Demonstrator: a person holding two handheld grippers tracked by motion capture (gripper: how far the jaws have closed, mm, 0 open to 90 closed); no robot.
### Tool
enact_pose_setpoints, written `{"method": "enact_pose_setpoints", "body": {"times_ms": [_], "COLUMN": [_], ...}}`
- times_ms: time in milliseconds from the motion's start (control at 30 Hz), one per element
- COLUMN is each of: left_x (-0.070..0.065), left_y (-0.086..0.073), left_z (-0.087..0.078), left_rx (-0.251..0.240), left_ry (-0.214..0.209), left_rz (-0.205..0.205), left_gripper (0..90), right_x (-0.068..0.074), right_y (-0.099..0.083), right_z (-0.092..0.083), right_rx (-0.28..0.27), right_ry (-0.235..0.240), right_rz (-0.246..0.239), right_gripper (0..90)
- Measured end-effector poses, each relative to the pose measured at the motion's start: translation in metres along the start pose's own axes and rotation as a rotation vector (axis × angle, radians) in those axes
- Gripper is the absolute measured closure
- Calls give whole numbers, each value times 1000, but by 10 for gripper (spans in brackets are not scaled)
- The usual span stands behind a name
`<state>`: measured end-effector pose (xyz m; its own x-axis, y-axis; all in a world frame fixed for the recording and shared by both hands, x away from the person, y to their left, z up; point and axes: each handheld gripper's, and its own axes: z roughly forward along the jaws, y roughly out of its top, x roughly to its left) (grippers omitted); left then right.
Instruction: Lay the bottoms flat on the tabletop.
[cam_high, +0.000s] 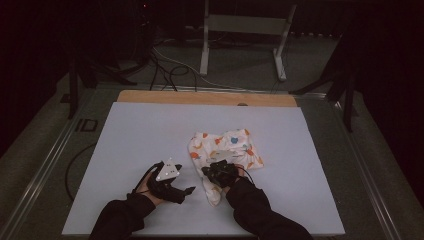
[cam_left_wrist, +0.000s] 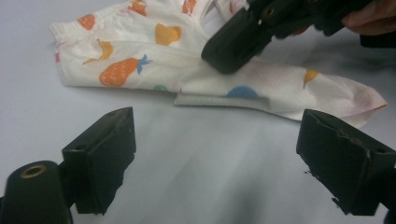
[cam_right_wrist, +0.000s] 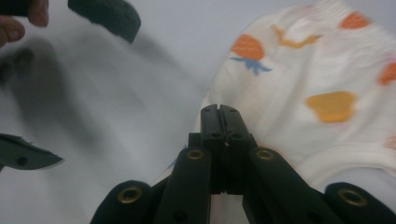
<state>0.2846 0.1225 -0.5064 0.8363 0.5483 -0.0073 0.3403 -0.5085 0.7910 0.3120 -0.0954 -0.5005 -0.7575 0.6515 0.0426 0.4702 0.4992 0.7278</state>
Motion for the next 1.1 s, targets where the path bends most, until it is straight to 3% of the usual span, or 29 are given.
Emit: {"method": "enact_pose_setpoints", "body": {"times_ms": [133,300,433,600,767,833,900,1033,1100], "left_x": [5,10,12,12,10,10,10,8,8], "left_y": [6,14,21,32,41,41,39,33,30], "left_z": [10,24,36,46,56,60,63,64,62], "left_rx": [24,24,55,50,75,99,128,153,155], "left_ry": [-16,-43,-60,-77,-115,-132,-140,-142,-153], "left_rz": [4,-19,27,36,66,69,78,79,87], "left_gripper": [145,181,220,272,303,333,353,419,461], "right_x": [-7,-19,-28,-39,-46,-47,-47,-45,-43], "right_y": [-1,-9,-13,-17,-21,-20,-19,-17,-15], "right_z": [-9,-15,-17,-19,-21,-24,-27,-33,-37], "right_rx": [-26,-37,-30,-3,-9,-28,-53,-91,-109], "right_ry": [-46,-64,-106,-197,-226,-227,-224,-235,-247], "right_rz": [7,54,105,143,177,177,176,148,134], "right_gripper": [900,900,900,900,882,762,565,405,378]}}
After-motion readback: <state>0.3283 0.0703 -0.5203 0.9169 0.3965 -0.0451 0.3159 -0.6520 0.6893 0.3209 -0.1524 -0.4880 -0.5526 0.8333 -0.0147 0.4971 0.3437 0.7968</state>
